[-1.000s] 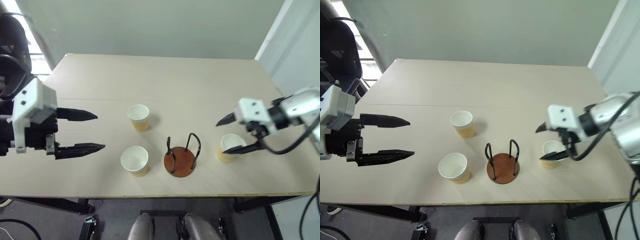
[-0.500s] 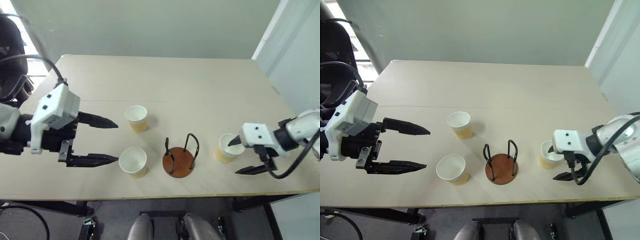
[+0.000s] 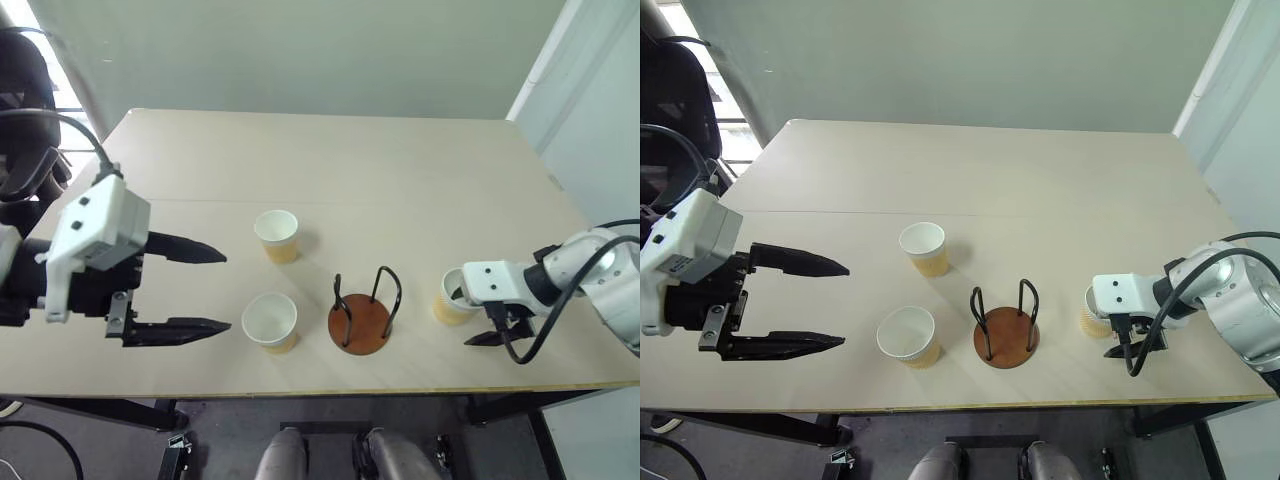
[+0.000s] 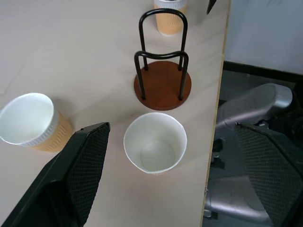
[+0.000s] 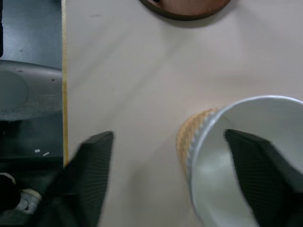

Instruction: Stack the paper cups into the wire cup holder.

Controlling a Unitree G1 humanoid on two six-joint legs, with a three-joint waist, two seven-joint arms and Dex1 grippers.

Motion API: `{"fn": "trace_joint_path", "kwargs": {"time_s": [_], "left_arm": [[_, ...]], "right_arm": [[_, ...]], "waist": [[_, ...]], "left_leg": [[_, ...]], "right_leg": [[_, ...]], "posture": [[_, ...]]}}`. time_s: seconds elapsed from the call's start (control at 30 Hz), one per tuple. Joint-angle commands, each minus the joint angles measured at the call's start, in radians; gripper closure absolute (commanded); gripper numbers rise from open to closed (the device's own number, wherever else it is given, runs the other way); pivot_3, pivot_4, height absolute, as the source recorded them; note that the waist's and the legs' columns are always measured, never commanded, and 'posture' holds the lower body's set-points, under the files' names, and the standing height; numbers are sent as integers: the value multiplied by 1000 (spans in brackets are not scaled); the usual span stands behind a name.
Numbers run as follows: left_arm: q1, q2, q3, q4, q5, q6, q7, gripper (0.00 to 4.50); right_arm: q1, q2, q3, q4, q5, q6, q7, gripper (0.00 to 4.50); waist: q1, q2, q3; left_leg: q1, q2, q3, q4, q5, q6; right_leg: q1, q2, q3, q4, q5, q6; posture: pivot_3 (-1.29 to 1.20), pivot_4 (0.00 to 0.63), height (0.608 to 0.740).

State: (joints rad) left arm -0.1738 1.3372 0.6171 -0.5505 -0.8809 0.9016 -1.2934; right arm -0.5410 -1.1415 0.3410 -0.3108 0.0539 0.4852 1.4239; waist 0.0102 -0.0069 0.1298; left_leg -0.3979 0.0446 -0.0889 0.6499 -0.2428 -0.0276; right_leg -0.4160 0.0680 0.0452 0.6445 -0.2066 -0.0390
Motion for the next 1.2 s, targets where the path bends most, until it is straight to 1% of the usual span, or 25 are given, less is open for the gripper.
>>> {"fn": "trace_joint_path", "kwargs": {"time_s": [0.03,0.07,0.1,0.23,0.27,0.4,0.53,0.7,0.87,0.93,1.0,1.13,1.2], "left_arm": [[-23,-5,65,-5,-47,10,1,0],[-22,-9,81,-5,-55,15,0,0],[-28,-15,114,4,-69,19,-1,0],[-70,-31,208,41,-171,71,27,0],[-62,-36,229,39,-182,83,24,0],[-3,-55,297,29,-187,121,14,0],[44,-60,333,25,-166,121,6,0],[100,-66,357,24,-122,104,-3,0],[133,-70,368,23,-96,90,-25,0],[156,-79,357,9,-82,81,-29,0],[206,-85,352,-15,-37,61,-47,0],[240,-99,367,-29,-13,41,-57,0],[250,-107,373,-36,-8,39,-59,0]], "right_arm": [[-26,-1,-8,16,-27,-36,9,2037],[-24,-1,-7,22,-34,-43,10,2429],[-21,-1,-8,24,-36,-47,12,2716],[-9,-2,-13,32,-42,-62,18,4206],[-8,-2,-13,35,-44,-64,20,4468],[-6,-1,-13,44,-48,-74,27,4468],[-22,2,-19,54,-38,-85,45,4468],[-113,5,-75,96,41,-89,110,4468],[-280,5,-106,202,99,-140,183,4468],[-405,22,-97,233,176,-148,190,4468],[-501,45,-83,235,261,-130,191,4468],[-607,92,-65,228,355,-92,191,4468],[-637,118,-71,202,427,-54,191,4468]], "waist": [[0,0,0],[0,0,0],[0,0,0],[0,0,0],[0,0,0],[-2,0,0],[-2,0,0],[-7,0,0],[-9,1,0],[-10,2,1],[-13,3,2],[-16,2,1],[-15,3,2]], "left_leg": [[0,0,0,0,0,0],[0,0,0,0,0,0],[0,0,1,0,0,0],[1,0,3,0,0,0],[1,0,4,0,0,1],[6,0,10,-1,-2,4],[8,0,13,0,-2,4],[10,0,15,0,-2,6],[10,0,15,-1,-1,6],[10,0,15,-1,-1,7],[10,0,16,-2,-1,7],[10,3,16,-3,-2,8],[9,3,16,-3,-2,8]], "right_leg": [[0,0,0,0,0,0],[0,0,1,0,0,0],[0,0,1,0,0,0],[0,0,3,0,1,1],[0,0,4,0,1,2],[2,0,11,0,2,3],[3,0,14,-1,1,5],[4,0,15,0,0,3],[3,0,16,0,-4,-4],[3,0,16,0,-4,-5],[1,0,17,0,-4,-5],[1,3,17,0,-6,-6],[1,3,17,0,-7,-6]], "posture": [[0,150,740],[0,150,740],[0,150,740],[0,150,740],[0,150,740],[0,150,740],[0,150,740],[0,150,740],[0,150,740],[0,150,740],[0,150,740],[0,150,740],[0,150,740]]}}
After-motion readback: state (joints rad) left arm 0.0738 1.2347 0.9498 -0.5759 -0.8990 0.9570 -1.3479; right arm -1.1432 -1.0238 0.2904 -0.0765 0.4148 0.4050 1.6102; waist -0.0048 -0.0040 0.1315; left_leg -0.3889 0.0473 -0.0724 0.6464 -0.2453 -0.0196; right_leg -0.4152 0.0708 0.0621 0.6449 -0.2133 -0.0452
